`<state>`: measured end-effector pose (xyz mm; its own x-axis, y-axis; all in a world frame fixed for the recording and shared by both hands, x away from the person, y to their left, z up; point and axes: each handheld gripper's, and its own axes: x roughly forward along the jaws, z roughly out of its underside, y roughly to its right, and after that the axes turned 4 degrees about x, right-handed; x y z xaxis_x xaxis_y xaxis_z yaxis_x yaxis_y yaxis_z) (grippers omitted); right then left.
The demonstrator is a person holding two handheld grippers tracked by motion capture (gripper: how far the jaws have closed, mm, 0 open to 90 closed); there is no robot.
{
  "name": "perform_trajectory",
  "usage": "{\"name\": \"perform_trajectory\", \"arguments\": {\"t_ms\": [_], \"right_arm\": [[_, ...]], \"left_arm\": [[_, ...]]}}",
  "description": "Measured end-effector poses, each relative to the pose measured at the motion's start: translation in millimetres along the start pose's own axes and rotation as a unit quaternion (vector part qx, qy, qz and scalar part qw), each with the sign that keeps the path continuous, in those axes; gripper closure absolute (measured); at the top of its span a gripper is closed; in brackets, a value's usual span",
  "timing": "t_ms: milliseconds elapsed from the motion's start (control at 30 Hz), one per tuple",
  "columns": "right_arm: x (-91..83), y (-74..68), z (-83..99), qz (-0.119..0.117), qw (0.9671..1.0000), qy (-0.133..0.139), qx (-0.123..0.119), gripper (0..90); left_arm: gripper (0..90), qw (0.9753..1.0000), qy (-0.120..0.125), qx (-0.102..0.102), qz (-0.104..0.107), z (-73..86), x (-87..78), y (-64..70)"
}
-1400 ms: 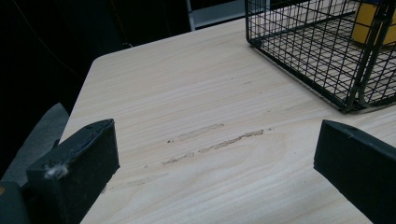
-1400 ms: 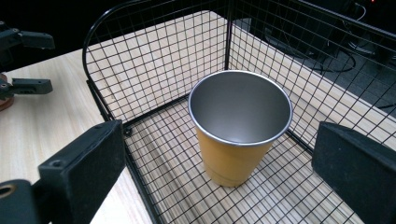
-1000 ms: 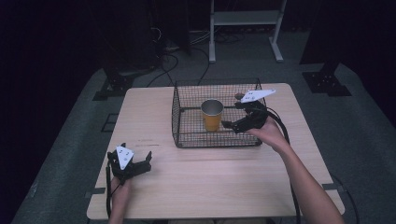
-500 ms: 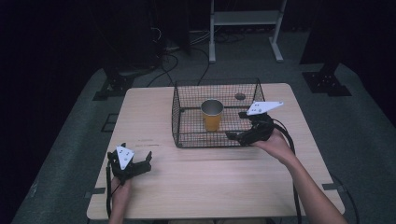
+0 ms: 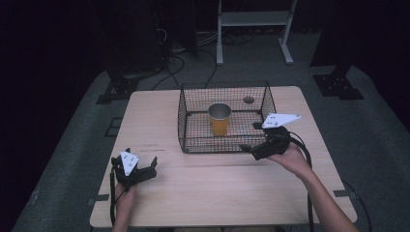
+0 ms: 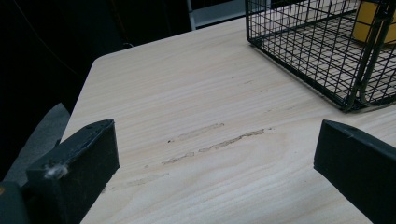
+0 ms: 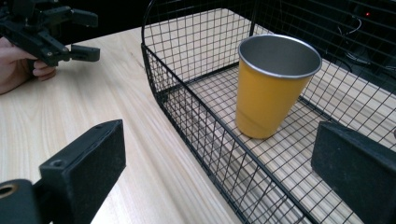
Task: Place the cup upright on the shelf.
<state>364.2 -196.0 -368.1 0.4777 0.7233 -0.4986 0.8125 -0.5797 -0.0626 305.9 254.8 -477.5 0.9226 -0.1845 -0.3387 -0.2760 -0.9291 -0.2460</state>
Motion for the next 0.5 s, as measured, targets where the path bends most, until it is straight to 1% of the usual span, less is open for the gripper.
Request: {"name": "perform_trajectory", "arguments": {"t_ms": [67,133,333,500], "right_arm": [[-1.0,-1.3,3.0,-0.002,1.0000,-0.001,0.002,2.4],[-0.9,-2.4,6.4,0.003,1.0000,-0.007,-0.002,2.4],[-2.1,-1.6,17.0,-0.002,0.9999,-0.006,0.011,2.4],[-5.2,-0.8,21.7,0.001,0.9998,-0.010,0.015,2.4]], "left_arm": [[0.0,1.0000,0.000,0.000,0.000,0.0,0.0,0.1],[0.0,1.0000,0.000,0.000,0.000,0.0,0.0,0.0],[0.0,1.0000,0.000,0.000,0.000,0.0,0.0,0.0],[0.0,1.0000,0.000,0.000,0.000,0.0,0.1,0.1]]}}
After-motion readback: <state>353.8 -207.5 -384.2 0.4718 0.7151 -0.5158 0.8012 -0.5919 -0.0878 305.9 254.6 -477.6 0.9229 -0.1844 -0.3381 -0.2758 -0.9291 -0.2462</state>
